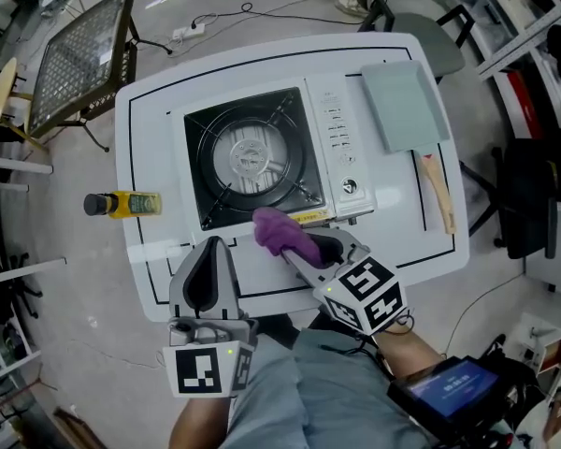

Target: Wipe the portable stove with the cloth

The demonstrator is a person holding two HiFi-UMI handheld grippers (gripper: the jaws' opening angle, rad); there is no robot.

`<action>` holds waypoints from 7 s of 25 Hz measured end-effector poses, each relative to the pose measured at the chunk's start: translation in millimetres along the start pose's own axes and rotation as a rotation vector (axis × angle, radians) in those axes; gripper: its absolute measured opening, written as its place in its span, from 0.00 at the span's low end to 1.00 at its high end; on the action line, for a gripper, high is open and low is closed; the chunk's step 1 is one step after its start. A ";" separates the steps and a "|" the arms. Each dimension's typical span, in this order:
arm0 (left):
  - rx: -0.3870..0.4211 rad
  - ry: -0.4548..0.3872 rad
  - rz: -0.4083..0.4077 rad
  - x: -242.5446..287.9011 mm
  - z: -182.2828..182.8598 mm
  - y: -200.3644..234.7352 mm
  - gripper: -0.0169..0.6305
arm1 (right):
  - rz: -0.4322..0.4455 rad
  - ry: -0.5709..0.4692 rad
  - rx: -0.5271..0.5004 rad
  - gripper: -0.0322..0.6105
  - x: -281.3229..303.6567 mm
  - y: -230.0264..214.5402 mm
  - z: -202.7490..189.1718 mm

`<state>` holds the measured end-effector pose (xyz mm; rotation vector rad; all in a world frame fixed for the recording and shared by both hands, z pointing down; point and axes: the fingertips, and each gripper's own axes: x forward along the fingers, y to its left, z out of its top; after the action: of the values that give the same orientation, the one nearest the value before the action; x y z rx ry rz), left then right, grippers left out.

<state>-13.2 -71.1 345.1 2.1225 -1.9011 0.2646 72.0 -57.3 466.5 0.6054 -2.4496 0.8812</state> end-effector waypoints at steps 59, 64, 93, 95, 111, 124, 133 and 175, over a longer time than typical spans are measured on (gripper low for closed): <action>0.025 -0.158 0.040 -24.6 54.3 -86.8 0.05 | -0.137 -0.132 -0.138 0.26 -129.6 -68.2 39.4; 0.004 -0.124 0.028 -11.7 42.3 -59.2 0.05 | -0.176 -0.084 -0.124 0.26 -101.4 -76.9 34.0; -0.056 -0.045 0.022 41.0 27.8 18.5 0.05 | -0.291 -0.086 -0.052 0.26 -51.8 -128.9 91.0; -0.059 -0.046 0.024 43.8 30.3 22.4 0.05 | -0.294 -0.086 -0.054 0.26 -49.0 -132.1 97.0; -0.094 -0.033 0.053 61.2 26.7 46.0 0.05 | -0.307 -0.086 -0.064 0.26 -28.5 -156.6 129.0; -0.113 -0.015 0.082 73.2 19.0 69.2 0.05 | -0.312 -0.090 -0.074 0.26 -7.7 -179.6 156.3; -0.125 0.002 0.101 85.1 11.6 85.3 0.05 | -0.319 -0.097 -0.087 0.26 9.2 -199.8 179.0; -0.138 -0.076 0.211 -10.9 34.2 87.6 0.05 | -0.495 -0.085 -0.403 0.26 -29.6 -196.1 258.3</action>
<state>-103.0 -80.4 316.7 1.8705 -2.1233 0.0929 131.3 -360.9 364.8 1.0413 -2.2918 0.1639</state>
